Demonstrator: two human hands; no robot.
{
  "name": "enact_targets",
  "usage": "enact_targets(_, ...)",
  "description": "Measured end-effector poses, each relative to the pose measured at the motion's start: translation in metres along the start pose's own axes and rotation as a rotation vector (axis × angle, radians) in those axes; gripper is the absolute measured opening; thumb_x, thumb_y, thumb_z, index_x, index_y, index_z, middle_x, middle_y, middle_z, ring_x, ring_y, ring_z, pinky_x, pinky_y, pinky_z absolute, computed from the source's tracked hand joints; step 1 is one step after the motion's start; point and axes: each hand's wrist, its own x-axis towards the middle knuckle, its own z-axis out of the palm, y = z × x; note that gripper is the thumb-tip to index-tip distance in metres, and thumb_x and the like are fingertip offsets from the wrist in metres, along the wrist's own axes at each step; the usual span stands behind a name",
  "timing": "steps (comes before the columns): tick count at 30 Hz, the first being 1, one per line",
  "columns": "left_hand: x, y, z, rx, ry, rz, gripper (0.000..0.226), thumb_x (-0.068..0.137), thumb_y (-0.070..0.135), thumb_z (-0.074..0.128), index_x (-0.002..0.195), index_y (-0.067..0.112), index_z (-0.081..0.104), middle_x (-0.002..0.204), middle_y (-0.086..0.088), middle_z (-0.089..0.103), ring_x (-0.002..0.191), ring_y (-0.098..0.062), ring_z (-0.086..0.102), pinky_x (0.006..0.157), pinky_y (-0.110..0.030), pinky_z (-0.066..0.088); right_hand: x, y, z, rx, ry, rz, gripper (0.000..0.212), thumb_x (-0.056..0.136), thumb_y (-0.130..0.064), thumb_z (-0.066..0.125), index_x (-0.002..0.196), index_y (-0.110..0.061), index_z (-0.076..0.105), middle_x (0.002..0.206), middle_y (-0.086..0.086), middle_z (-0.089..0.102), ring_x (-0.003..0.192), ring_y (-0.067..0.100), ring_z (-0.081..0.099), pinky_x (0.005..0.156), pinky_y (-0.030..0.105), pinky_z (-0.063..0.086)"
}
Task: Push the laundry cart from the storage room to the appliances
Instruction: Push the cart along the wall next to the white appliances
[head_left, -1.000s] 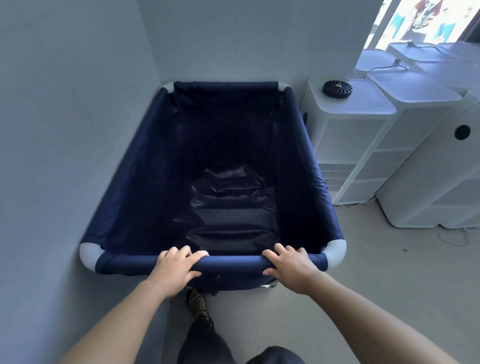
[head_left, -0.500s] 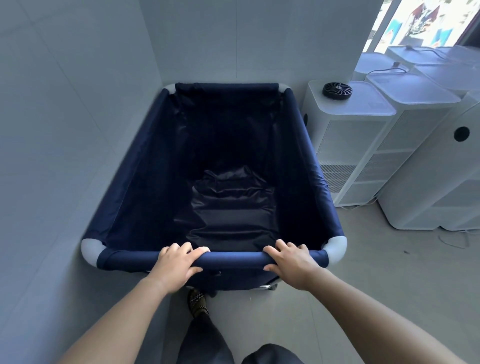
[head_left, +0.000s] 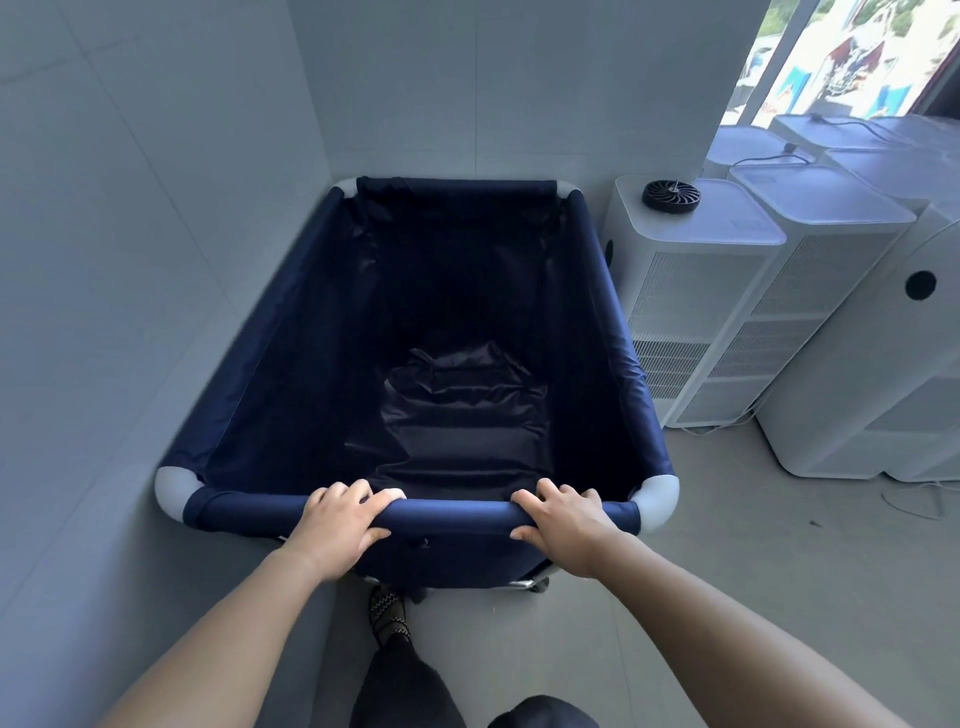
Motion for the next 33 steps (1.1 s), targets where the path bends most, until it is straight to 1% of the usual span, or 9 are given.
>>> enact_targets(4, 0.001, 0.002, -0.003, 0.002, -0.053, -0.034, 0.047, 0.096, 0.047, 0.041, 0.140, 0.043, 0.025, 0.123, 0.007, 0.046, 0.114, -0.018, 0.046, 0.104, -0.033, 0.030, -0.001, 0.000, -0.002, 0.002, -0.023, -0.007, 0.047, 0.097, -0.054, 0.032, 0.134, -0.025, 0.034, 0.128, 0.009, 0.043, 0.113, 0.031, 0.047, 0.087, 0.046, 0.036)
enact_targets(8, 0.004, 0.001, -0.004, -0.015, -0.100, -0.042, 0.045, 0.096, 0.047, 0.042, 0.138, 0.043, 0.026, 0.122, 0.007, 0.045, 0.112, -0.018, 0.045, 0.104, -0.034, 0.029, 0.003, 0.002, -0.003, 0.010, -0.052, -0.014, 0.047, 0.097, -0.055, 0.031, 0.134, -0.025, 0.034, 0.129, 0.009, 0.043, 0.113, 0.031, 0.047, 0.086, 0.045, 0.036)
enact_targets(18, 0.005, 0.000, -0.005, -0.061, -0.134, -0.053, 0.043, 0.097, 0.044, 0.042, 0.137, 0.044, 0.026, 0.117, 0.006, 0.043, 0.107, -0.018, 0.042, 0.105, -0.035, 0.027, 0.004, 0.002, -0.001, 0.002, -0.052, -0.015, 0.047, 0.097, -0.055, 0.030, 0.133, -0.025, 0.032, 0.128, 0.009, 0.043, 0.112, 0.032, 0.047, 0.084, 0.045, 0.036)
enact_targets(26, 0.011, 0.002, -0.006, -0.031, -0.130, -0.061, 0.043, 0.097, 0.045, 0.041, 0.137, 0.044, 0.026, 0.119, 0.006, 0.043, 0.109, -0.019, 0.042, 0.104, -0.035, 0.027, 0.011, 0.007, 0.000, 0.016, -0.029, -0.017, 0.047, 0.097, -0.056, 0.030, 0.132, -0.025, 0.033, 0.126, 0.008, 0.044, 0.111, 0.031, 0.048, 0.083, 0.044, 0.034)
enact_targets(33, 0.019, 0.005, -0.007, -0.019, -0.126, -0.057, 0.045, 0.096, 0.047, 0.041, 0.138, 0.044, 0.026, 0.119, 0.006, 0.044, 0.107, -0.019, 0.043, 0.102, -0.035, 0.028, 0.017, 0.015, 0.002, 0.021, 0.010, -0.015, 0.046, 0.097, -0.056, 0.031, 0.132, -0.026, 0.034, 0.124, 0.007, 0.044, 0.108, 0.031, 0.049, 0.077, 0.042, 0.030)
